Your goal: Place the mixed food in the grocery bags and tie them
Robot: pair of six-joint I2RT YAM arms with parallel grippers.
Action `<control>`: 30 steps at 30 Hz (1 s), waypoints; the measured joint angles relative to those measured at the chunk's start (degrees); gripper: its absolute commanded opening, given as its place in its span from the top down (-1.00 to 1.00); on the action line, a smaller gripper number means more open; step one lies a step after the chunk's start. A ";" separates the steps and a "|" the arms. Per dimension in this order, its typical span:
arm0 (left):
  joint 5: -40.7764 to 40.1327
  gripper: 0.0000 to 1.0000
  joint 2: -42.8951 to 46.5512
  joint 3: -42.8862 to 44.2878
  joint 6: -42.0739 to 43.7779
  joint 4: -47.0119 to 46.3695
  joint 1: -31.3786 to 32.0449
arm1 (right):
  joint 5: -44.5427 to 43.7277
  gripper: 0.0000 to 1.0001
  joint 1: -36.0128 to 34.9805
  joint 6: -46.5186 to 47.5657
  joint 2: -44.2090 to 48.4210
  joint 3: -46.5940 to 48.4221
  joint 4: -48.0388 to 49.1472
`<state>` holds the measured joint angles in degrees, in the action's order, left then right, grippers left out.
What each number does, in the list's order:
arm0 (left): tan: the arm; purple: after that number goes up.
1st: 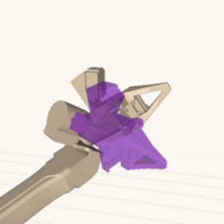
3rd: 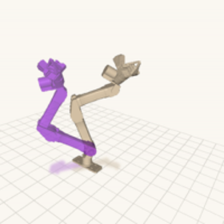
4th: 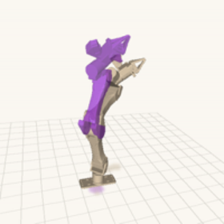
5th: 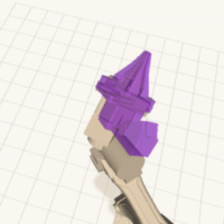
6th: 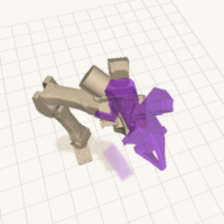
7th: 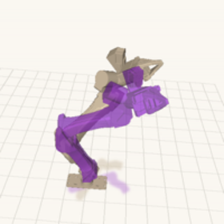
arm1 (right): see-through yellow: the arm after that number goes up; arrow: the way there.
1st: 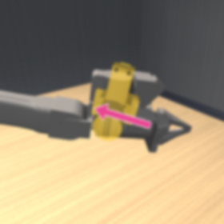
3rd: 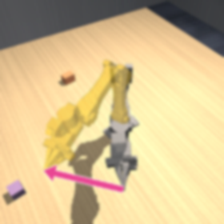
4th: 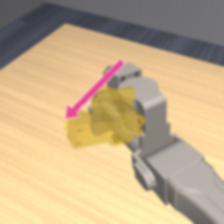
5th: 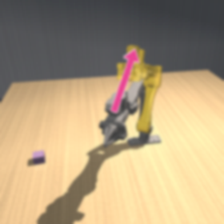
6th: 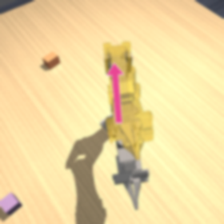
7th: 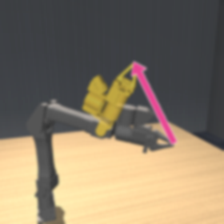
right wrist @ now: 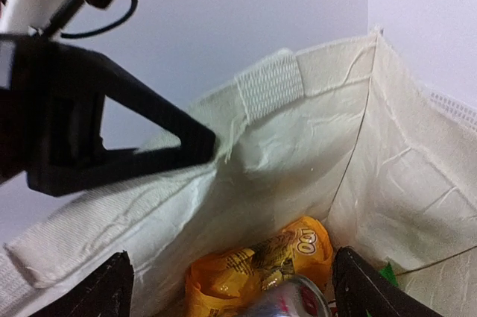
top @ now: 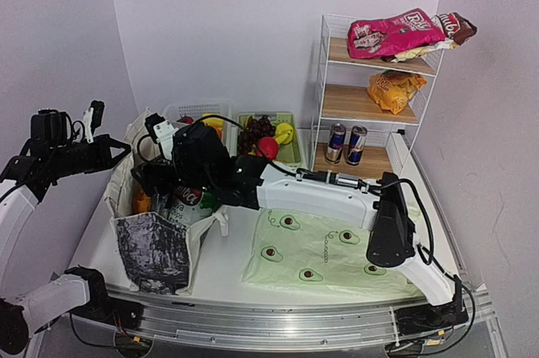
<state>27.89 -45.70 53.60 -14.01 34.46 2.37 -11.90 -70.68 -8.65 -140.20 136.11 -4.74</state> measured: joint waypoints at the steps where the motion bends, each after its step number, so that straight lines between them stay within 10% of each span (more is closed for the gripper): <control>1: -0.42 1.00 0.01 0.00 0.01 0.00 0.00 | 0.22 -0.80 0.03 0.24 0.39 0.58 -0.54; 22: -6.26 1.00 -0.05 0.41 2.32 0.00 0.00 | -5.51 -0.87 5.53 -17.82 26.23 -11.98 -41.28; 25: -6.26 1.00 -0.05 0.43 2.46 0.00 0.00 | -1.28 -0.49 6.47 -20.79 24.35 -13.84 -44.80; 30: -6.28 1.00 -0.05 0.61 2.65 0.27 0.00 | 5.47 0.75 6.80 -23.98 20.96 -13.43 -46.90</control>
<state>21.61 -45.76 54.21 -11.36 34.73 2.37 -6.42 -63.88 -32.62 -119.24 122.68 -51.64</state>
